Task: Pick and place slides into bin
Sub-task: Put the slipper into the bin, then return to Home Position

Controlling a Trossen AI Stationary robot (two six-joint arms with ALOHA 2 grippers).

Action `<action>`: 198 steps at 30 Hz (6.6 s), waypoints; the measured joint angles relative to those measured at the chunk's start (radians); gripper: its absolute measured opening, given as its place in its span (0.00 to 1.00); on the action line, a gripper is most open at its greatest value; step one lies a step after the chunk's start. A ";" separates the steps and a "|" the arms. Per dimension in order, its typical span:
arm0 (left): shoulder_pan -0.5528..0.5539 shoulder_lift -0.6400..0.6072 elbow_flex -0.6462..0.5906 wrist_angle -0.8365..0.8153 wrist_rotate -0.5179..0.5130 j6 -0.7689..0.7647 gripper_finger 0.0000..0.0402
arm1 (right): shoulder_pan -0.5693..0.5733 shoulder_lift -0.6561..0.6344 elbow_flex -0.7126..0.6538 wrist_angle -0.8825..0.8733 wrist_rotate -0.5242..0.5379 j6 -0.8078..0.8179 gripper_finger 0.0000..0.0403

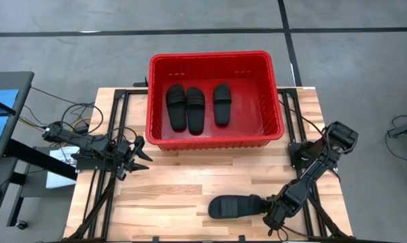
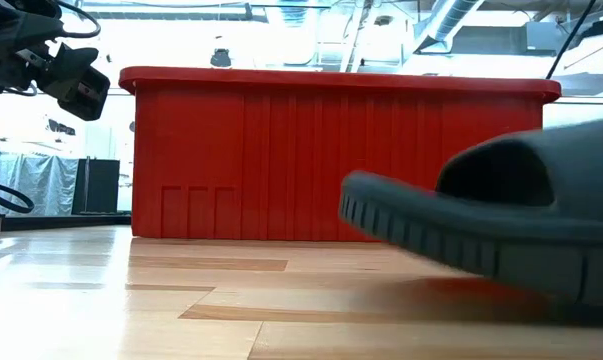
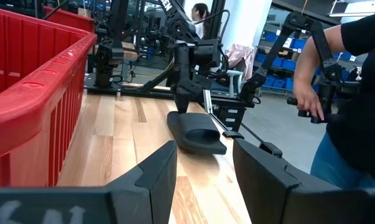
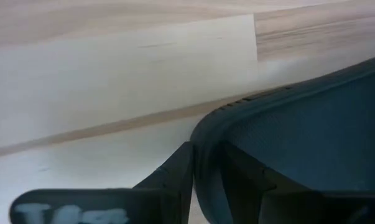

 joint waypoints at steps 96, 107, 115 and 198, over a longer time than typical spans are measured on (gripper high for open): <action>0.000 0.000 0.000 0.000 -0.001 0.000 0.37 | -1.396 0.154 0.929 -1.059 -0.003 0.244 0.00; 0.000 0.000 0.000 0.000 -0.001 0.000 0.37 | -1.436 0.154 0.757 -0.939 -0.005 0.204 0.00; 0.000 0.000 0.000 0.000 -0.001 0.000 0.37 | -1.469 0.154 0.753 -0.835 -0.004 0.201 0.00; 0.000 0.000 0.000 0.000 0.000 0.000 0.37 | -1.411 0.154 1.277 -0.916 0.079 0.227 0.16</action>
